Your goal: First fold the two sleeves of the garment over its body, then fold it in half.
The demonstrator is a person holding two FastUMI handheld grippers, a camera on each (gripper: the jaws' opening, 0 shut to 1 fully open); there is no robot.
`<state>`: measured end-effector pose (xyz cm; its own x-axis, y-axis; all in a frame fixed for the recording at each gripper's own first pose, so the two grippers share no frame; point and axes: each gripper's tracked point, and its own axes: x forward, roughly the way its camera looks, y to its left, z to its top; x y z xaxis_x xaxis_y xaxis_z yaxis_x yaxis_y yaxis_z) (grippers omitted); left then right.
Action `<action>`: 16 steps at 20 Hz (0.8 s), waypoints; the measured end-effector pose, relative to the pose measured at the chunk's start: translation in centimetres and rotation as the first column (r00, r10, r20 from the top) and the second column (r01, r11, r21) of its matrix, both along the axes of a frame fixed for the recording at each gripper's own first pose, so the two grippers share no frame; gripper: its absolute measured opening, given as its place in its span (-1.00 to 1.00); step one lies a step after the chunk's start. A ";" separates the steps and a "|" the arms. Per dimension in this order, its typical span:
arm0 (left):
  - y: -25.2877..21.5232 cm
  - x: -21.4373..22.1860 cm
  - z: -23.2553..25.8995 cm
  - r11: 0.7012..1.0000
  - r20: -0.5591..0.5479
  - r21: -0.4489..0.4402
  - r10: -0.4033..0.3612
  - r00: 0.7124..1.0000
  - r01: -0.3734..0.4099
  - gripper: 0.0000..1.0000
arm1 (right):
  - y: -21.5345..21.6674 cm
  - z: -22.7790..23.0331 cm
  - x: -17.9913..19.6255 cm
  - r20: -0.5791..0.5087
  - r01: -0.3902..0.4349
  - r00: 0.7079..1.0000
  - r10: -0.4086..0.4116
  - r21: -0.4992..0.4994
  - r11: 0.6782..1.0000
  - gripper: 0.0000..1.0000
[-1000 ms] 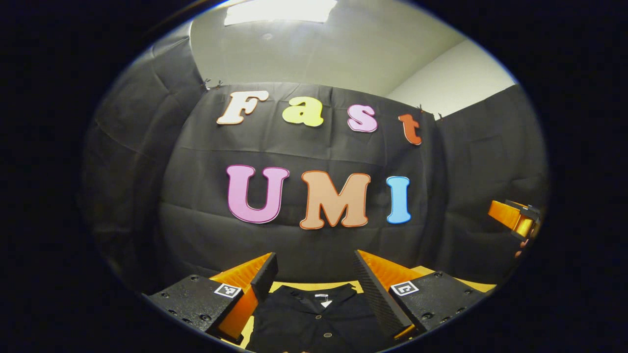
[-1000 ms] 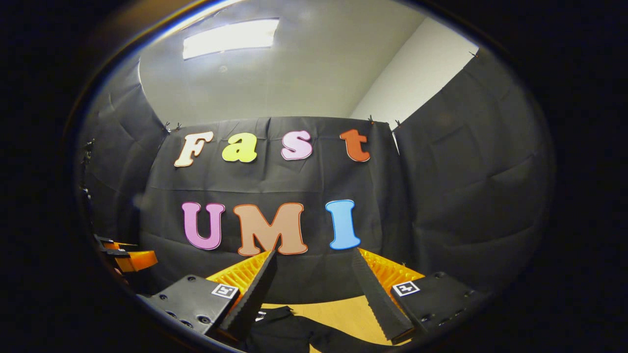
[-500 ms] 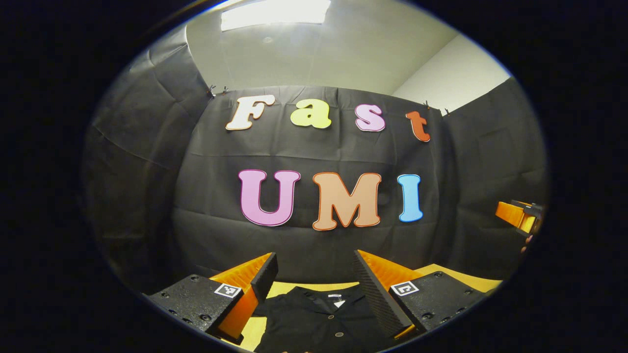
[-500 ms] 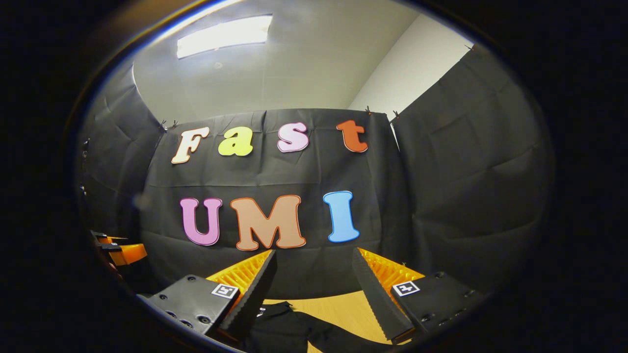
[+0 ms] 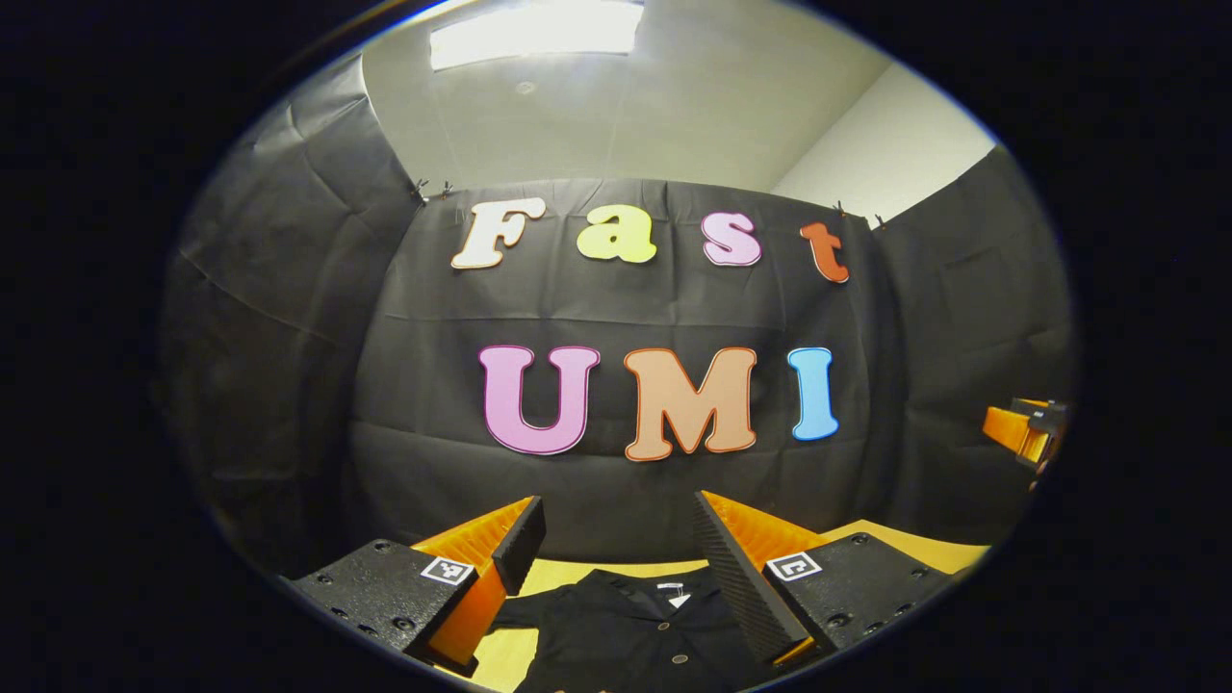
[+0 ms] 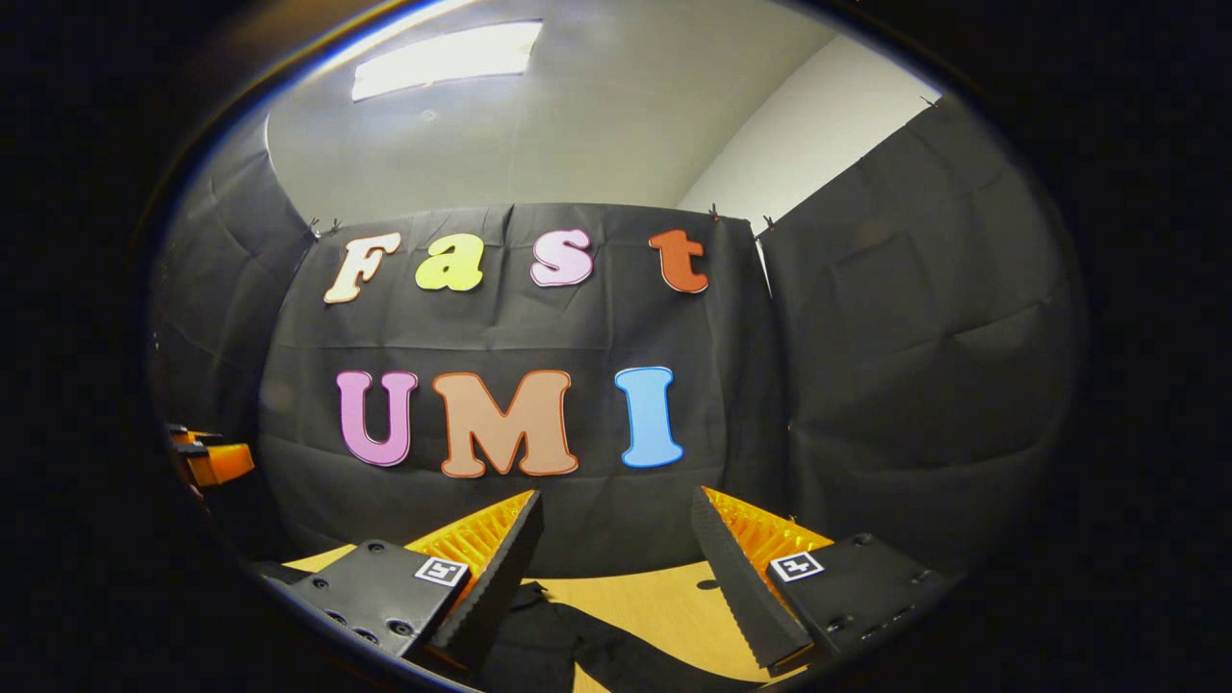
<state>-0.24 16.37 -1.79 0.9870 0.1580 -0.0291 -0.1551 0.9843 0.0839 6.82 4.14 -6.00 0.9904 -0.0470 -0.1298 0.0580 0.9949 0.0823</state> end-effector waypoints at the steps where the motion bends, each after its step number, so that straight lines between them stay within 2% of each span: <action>1: -0.1 -0.1 0.3 1.000 0.007 0.001 -0.002 1.000 0.002 0.94 | -0.3 -1.0 -0.1 -0.019 0.006 1.000 -0.006 -0.007 1.000 0.95; 4: -0.1 -0.3 0.9 1.000 0.023 0.011 -0.006 1.000 0.005 0.94 | -1.6 -4.4 -0.1 -0.091 0.030 0.995 -0.032 -0.029 0.999 0.96; 5: -0.1 -0.5 1.2 1.000 0.027 0.013 -0.006 1.000 0.006 0.88 | -1.9 -5.5 -0.1 -0.115 0.035 0.993 -0.039 -0.036 0.999 0.96; 6: -0.1 -0.6 1.3 1.000 0.032 0.016 -0.008 0.999 0.007 0.94 | -2.3 -6.6 -0.1 -0.137 0.041 0.990 -0.046 -0.044 0.998 0.92; 9: -0.2 -0.9 1.8 1.000 0.039 0.022 -0.005 0.999 0.005 0.94 | -3.7 -10.2 -0.2 -0.209 0.060 0.975 -0.071 -0.061 0.996 0.96; 12: -0.1 -1.4 2.4 1.000 0.049 0.031 0.003 0.999 -0.005 0.93 | -5.3 -14.4 -0.4 -0.291 0.070 0.953 -0.090 -0.079 0.994 0.96; 13: -0.1 -1.6 2.6 0.999 0.051 0.035 0.004 0.999 -0.006 0.87 | -5.7 -16.1 -0.7 -0.324 0.068 0.941 -0.093 -0.088 0.994 0.96; 16: 0.0 -2.1 3.1 0.999 0.057 0.044 0.017 0.998 -0.019 0.93 | -6.6 -20.9 -1.7 -0.429 0.053 0.900 -0.083 -0.083 0.995 0.96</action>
<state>-2.38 16.34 1.26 0.9838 0.1758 0.0340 -0.1786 0.9768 0.1184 5.10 -2.43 -26.88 0.8324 -0.1361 -0.5373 0.1402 0.9896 -0.0335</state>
